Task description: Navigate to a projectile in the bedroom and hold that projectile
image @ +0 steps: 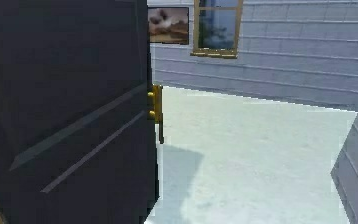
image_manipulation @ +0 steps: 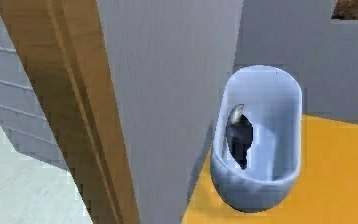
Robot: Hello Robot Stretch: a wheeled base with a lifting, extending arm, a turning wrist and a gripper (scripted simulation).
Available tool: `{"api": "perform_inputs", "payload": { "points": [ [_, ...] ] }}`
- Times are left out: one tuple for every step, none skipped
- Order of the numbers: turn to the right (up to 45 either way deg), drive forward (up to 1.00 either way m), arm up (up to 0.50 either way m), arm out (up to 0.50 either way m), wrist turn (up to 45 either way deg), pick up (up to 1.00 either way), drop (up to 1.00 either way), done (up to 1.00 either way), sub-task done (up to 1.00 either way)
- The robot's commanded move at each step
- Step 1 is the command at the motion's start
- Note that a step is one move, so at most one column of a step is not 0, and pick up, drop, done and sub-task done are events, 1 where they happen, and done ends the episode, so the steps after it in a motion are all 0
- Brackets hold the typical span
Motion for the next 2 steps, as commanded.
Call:
{"api": "perform_inputs", "payload": {
  "points": [
    [0.0,0.15,0.0,0.0,0.0,0.0,0.0,0.0,0.0],
    [27.0,0.0,0.0,0.0,0.0,0.0,0.0,0.0,0.0]
  ]
}}
